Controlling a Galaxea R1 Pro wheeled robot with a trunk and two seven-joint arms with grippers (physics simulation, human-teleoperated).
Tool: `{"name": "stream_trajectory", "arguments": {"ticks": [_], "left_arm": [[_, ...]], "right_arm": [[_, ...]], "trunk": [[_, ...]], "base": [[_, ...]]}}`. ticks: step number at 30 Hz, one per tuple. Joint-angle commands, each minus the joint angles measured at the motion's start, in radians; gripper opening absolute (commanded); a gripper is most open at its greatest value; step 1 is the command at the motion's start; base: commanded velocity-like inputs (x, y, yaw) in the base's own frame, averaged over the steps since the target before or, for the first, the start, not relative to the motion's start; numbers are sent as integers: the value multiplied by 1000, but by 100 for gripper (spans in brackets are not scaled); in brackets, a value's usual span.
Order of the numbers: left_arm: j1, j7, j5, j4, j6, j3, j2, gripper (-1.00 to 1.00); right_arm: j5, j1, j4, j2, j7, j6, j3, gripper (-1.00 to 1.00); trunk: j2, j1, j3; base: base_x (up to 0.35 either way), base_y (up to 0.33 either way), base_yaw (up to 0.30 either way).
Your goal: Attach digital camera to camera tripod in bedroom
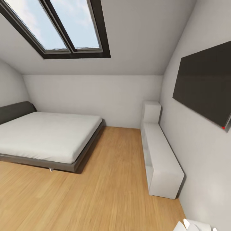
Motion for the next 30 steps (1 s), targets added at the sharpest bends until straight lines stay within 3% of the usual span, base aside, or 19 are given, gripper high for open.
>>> {"name": "stream_trajectory", "arguments": {"ticks": [1,30], "left_arm": [[0,-1,4,-1,-1,0,0,100],[0,-2,5,-1,-1,-1,0,100]], "right_arm": [[9,0,0,0,0,-2,0,100],[15,0,0,4,6,2,1,100]], "trunk": [[0,0,-1],[0,0,-1]], "base": [[3,0,0],[0,-78,0]]}}
